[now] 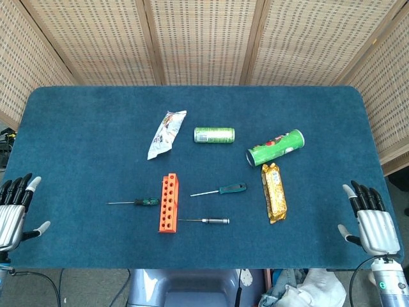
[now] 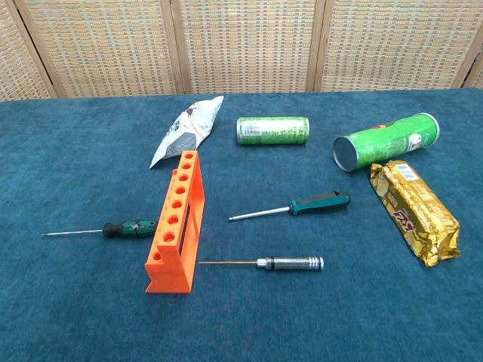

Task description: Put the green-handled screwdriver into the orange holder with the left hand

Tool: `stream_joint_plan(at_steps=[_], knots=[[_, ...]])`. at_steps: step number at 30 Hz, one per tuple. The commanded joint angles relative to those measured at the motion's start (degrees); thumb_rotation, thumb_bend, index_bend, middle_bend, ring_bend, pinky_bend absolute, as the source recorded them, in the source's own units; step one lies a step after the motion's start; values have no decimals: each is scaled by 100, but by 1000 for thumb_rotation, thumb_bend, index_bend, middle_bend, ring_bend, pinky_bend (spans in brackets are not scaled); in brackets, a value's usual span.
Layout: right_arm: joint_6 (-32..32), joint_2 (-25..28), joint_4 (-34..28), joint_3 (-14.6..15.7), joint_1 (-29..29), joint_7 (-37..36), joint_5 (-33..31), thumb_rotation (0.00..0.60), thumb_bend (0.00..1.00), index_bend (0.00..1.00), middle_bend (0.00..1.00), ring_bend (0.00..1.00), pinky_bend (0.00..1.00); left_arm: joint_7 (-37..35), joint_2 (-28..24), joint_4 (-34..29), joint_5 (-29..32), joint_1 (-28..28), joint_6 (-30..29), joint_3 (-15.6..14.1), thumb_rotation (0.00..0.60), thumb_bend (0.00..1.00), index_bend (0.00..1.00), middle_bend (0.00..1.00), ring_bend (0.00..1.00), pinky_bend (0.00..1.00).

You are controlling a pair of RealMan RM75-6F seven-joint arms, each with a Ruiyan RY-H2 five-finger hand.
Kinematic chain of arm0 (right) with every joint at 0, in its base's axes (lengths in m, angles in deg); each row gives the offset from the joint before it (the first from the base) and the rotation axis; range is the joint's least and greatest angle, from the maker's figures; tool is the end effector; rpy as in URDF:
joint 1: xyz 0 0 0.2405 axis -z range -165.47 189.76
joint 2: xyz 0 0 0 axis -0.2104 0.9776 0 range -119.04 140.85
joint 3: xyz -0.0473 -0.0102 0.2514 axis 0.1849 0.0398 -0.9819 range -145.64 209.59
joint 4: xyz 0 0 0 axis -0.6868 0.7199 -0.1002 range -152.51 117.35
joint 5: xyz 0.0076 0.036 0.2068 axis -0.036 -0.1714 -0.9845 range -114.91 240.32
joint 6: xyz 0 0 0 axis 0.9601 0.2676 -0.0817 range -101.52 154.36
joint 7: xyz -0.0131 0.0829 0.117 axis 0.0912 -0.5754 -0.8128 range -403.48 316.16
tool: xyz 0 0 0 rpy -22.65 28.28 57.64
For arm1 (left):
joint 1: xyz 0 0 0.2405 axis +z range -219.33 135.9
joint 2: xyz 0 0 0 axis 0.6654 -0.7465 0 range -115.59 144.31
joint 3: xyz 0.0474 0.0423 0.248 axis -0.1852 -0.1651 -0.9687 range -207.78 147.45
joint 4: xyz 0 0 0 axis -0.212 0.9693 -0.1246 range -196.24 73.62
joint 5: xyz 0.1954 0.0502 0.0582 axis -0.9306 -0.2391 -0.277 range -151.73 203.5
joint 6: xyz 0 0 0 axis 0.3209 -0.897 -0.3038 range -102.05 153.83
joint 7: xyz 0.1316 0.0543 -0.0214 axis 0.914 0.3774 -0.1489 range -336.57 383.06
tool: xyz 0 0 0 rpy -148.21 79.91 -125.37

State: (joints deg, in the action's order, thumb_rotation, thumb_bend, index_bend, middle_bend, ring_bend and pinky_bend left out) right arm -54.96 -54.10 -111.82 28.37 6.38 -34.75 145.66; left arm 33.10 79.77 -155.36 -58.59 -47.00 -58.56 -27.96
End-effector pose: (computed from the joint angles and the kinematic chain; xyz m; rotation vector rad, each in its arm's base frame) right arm -0.3092 -0.1877 0.1468 1.4220 -0.8752 0.7842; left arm -0.3066 0.1802 0.1473 -1.4244 -0.8359 -0.7954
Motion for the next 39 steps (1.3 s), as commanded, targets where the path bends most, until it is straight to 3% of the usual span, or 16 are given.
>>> stream_joint_plan(at_steps=[1,12,17,31,39], knots=[[5,4,-6,0,1,-5,-9,600,233,0,0,0,0,37,-11,-100,11,-24,6,29,600,139,6,0,0,0],[33,-19,-10,6,-21,16,-2,600,233,0,0,0,0,535,54,-878,81,-449,303,331,600,151,222,0,0,0],[57,-27,-7,25,-35,20,23,600,233,0,0,0,0,942,470,-1061,581,-845,926,466,600,164,287,0,0,0],[77,-1,17,10,-37,-93,-24,600,234,0,0,0,0,2008,1484,-924,1775,-1627,1566,815,600,215,351,0,0,0],[55,19,23,2,-30,-155,-19,600,233,0,0,0,0,2629,1959,-804,2378,-2011,1642,917,600,229,401,0,0,0]])
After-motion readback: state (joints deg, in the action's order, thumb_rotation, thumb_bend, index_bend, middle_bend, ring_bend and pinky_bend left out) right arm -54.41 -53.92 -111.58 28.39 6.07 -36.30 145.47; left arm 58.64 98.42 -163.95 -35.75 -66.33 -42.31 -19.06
